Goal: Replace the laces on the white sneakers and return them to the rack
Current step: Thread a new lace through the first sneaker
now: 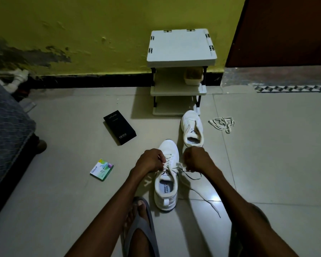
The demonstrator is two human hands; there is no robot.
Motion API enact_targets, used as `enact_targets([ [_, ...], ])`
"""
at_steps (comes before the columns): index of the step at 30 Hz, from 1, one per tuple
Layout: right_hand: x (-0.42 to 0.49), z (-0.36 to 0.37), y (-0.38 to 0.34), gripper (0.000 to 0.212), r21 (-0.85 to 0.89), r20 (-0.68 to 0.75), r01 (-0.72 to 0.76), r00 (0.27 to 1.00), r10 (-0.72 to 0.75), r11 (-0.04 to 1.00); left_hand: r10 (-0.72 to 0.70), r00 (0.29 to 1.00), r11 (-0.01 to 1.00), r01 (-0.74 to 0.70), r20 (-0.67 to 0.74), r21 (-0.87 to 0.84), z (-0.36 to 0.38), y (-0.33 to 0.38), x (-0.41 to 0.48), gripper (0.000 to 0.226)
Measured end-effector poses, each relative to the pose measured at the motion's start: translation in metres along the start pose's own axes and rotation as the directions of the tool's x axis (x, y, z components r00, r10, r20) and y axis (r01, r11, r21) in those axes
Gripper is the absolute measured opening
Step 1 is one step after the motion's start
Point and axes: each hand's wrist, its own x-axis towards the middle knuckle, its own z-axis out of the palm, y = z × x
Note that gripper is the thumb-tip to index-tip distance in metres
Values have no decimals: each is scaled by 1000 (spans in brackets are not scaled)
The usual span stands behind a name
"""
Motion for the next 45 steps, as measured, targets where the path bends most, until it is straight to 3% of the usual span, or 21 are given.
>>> enact_targets([
  [2, 1, 20, -1, 20, -66, -72, 93, 993, -98, 993, -4, 1000, 1000, 4, -9, 8, -2, 0, 1, 25],
  [4, -1, 41, 4, 24, -45, -30, 141, 989, -143, 989, -2, 1000, 1000, 2, -23, 5, -1, -2, 3, 24],
  [8, -7, 58, 7, 13, -67, -93, 104, 990, -110, 992, 8, 1000, 1000, -8, -16, 4, 4, -8, 3, 21],
  [10, -8, 53, 4, 21, -63, -15, 107, 994, -108, 992, 44, 999, 999, -44, -22, -18, 5, -9, 3, 16],
  [13, -12, 32, -8, 38, 75, 90, 95, 991, -102, 993, 127, 992, 990, -125, 20, -69, 4, -7, 5, 15],
  [15, -17, 12, -22, 35, 275, 86, 14, 996, -39, 961, 176, 981, 982, -169, 81, -83, 3, 0, 4, 28],
  [17, -21, -7, -33, 27, 484, 106, -92, 993, 46, 870, 210, 968, 977, -204, 139, -61, 5, 4, 5, 26],
  [19, -27, -26, -41, 30, 534, 113, -76, 993, 18, 842, 230, 954, 973, -228, 194, -31, 5, 8, 4, 17],
  [22, -38, -53, -48, 34, 485, 90, 60, 989, -118, 872, 273, 952, 960, -260, 137, -104, -7, 8, 5, 7],
  [26, -39, -69, -41, 38, 224, 106, 202, 967, -230, 953, 215, 977, 931, -207, -7, -301, -44, 6, 4, 11],
  [28, -35, -65, -33, 38, 98, 213, 187, 955, -204, 978, 190, 981, 919, -187, -25, -347, -60, 5, 2, 10],
  [30, -32, -53, -25, 22, 8, 309, 145, 940, -141, 989, 176, 984, 923, -170, -14, -344, -68, 2, 1, 10],
  [33, -29, -31, -19, 18, 44, 373, 77, 923, -88, 996, 143, 989, 920, -143, -27, -365, -63, -3, 2, 7],
  [35, -25, -15, -19, 20, 127, 308, 73, 945, -110, 989, 91, 994, 911, -110, -67, -396, -55, -6, 5, 7],
  [37, -23, -1, -22, 26, 221, 144, 61, 985, -94, 973, 7, 998, 923, -29, -57, -383, -45, -10, 8, 23],
  [40, -22, 18, -27, 20, 399, -33, -4, 999, 19, 917, -56, 994, 988, 68, 89, -140, -32, -13, 7, 33],
  [42, -22, 28, -27, 12, 439, -100, 0, 994, 49, 899, -40, 987, 999, 39, 157, 6, -19, -12, 4, 35],
  [45, -22, 33, -25, 14, 463, -147, 3, 986, 74, 886, 3, 991, 985, -25, 132, 172, -2, -9, 0, 53],
])
